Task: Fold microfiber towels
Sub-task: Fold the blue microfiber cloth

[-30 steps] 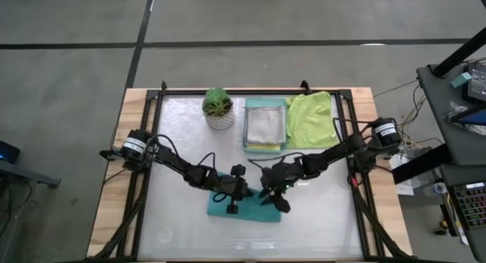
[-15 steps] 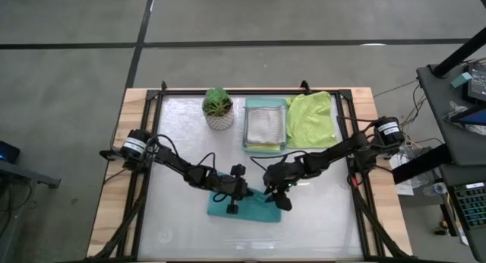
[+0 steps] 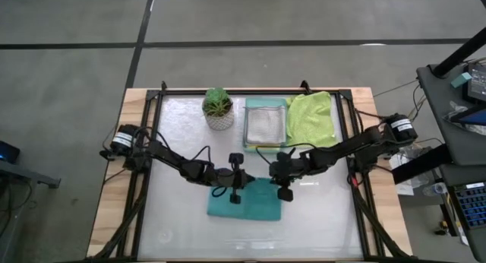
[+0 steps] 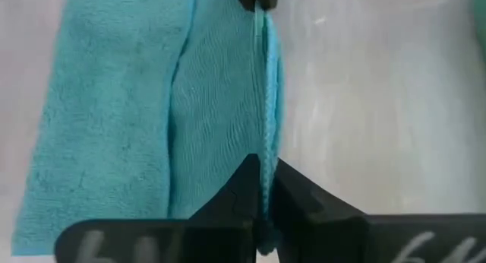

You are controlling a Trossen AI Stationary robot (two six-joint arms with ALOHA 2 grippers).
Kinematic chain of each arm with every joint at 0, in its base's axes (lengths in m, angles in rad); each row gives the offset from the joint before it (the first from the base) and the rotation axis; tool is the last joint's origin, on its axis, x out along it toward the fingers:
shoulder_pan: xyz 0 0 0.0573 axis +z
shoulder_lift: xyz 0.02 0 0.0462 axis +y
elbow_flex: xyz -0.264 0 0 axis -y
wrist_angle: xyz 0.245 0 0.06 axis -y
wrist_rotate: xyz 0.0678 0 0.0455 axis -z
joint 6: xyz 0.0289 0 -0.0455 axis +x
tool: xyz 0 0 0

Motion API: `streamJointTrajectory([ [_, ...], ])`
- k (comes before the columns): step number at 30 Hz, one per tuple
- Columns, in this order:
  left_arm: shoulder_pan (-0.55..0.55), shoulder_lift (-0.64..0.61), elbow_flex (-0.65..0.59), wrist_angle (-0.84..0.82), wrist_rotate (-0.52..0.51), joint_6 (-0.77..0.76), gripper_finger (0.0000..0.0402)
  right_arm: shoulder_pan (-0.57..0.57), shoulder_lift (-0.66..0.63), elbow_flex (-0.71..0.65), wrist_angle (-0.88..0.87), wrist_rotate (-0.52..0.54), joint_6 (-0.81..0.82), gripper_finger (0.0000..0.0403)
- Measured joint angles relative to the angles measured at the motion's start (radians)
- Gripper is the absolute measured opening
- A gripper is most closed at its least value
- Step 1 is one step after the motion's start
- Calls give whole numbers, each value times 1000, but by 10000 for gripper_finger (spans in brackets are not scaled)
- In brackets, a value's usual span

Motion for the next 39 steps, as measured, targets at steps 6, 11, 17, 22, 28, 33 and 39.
streamJointTrajectory([
  [6,23,0,-1,-18,0,13,1,-20,-10,25,-91,10,-42,13],
  [11,34,0,-1,-17,0,13,1,-28,-11,75,-189,21,-38,13],
  [17,33,0,-1,-17,0,13,2,-28,-10,129,-282,28,-45,13],
  [22,34,0,-1,-17,0,13,7,-28,-10,161,-318,36,-64,13],
  [28,30,-25,-2,-23,0,-5,71,-28,-11,180,-318,49,-71,13],
  [33,28,-72,-2,-90,-8,-6,131,-28,-15,182,-323,87,-70,13],
  [39,25,-174,-2,-258,-10,-12,165,-28,-35,182,-351,87,-39,13],
])
